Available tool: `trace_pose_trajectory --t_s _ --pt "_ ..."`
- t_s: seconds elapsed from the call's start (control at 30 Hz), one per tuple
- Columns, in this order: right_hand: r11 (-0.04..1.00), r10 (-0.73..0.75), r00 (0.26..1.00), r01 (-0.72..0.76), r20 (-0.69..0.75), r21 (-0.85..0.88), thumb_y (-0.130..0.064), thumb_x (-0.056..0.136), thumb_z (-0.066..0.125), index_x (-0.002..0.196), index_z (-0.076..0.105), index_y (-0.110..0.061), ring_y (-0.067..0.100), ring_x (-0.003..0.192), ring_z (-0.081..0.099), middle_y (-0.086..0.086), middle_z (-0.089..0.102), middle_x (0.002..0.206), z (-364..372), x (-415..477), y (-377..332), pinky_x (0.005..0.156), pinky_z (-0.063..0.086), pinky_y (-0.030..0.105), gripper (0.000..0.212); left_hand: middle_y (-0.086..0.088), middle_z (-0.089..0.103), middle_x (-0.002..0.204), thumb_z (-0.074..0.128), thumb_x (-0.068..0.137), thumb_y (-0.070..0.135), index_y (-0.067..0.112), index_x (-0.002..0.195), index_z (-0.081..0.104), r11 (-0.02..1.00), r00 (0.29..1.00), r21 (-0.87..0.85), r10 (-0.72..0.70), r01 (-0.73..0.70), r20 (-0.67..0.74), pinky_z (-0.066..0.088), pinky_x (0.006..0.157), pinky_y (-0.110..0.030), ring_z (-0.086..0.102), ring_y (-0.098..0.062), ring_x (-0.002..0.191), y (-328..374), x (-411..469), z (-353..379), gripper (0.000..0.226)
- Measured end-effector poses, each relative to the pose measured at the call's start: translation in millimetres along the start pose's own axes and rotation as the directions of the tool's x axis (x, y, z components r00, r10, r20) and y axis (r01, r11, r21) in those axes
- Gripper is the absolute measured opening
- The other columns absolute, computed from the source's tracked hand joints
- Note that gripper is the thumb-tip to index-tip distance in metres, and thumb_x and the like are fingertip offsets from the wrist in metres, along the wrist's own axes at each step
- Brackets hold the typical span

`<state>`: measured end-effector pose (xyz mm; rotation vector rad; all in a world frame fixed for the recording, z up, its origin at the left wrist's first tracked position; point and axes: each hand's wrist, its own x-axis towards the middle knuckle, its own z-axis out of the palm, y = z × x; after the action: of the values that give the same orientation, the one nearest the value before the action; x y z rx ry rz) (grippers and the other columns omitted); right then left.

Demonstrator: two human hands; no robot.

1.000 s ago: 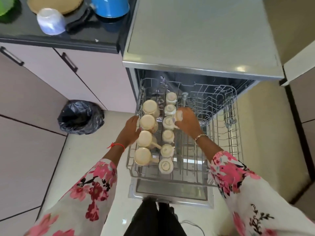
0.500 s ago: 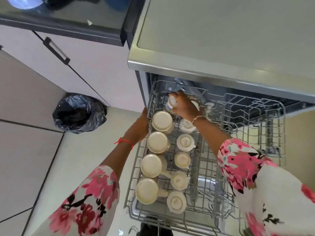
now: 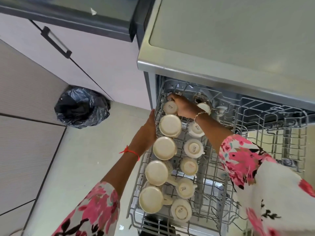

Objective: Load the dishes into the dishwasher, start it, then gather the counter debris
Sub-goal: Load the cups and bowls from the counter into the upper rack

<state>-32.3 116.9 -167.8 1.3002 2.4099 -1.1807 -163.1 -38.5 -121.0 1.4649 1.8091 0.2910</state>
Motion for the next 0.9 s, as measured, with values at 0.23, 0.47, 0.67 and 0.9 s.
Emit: trace_pose_trajectory --t_s 0.23,0.47,0.67,0.9 --pt "0.998 0.064 0.995 -0.065 -0.08 -0.013 0.01 0.076 0.061 0.142 0.028 -0.003 0.028 0.135 0.032 0.017 0.035 0.144 -1.9 -16.2 1.1 0.108 0.026 0.027 0.075 -0.028 0.062 0.107 0.051 0.084 -0.005 0.006 0.147 -0.009 0.999 0.999 0.051 -0.002 -0.001 0.045 0.05 0.072 -0.037 0.061 -0.03 0.073 -0.8 1.3 -3.0 0.088" --pt "0.992 0.122 0.963 -0.129 -0.24 -0.012 0.011 0.079 0.051 0.141 0.029 -0.006 0.033 0.129 0.04 0.022 0.04 0.138 -10.5 -71.6 -31.3 0.098 0.041 0.038 0.068 -0.017 0.02 0.152 0.041 0.098 0.021 0.003 0.147 0.003 0.979 0.997 0.2 0.032 -0.045 0.067 0.021 0.112 -0.035 0.021 -0.031 0.139 6.7 -25.1 -27.8 0.065" --pt "0.997 -0.004 0.955 -0.019 -0.295 -0.074 0.003 0.082 0.049 0.132 0.042 -0.005 0.033 0.122 0.047 0.017 0.048 0.132 3.8 -132.6 -90.7 0.099 0.041 0.041 0.051 -0.014 0.027 0.149 0.044 0.096 0.023 0.003 0.144 0.021 0.958 0.999 0.284 0.031 -0.025 -0.018 0.017 0.114 -0.031 0.02 -0.027 0.139 1.2 -92.5 -59.9 0.057" --pt "0.985 -0.17 0.928 0.156 -0.331 -0.067 -0.002 0.088 0.05 0.125 0.048 0.003 0.035 0.11 0.052 0.021 0.05 0.123 30.0 -172.8 -182.5 0.09 0.043 0.036 0.037 -0.01 0.032 0.146 0.044 0.095 0.021 0.006 0.141 0.028 0.962 0.997 0.271 -0.011 0.031 -0.073 0.02 0.111 -0.028 0.025 -0.023 0.137 -29.1 -173.2 -103.5 0.051"
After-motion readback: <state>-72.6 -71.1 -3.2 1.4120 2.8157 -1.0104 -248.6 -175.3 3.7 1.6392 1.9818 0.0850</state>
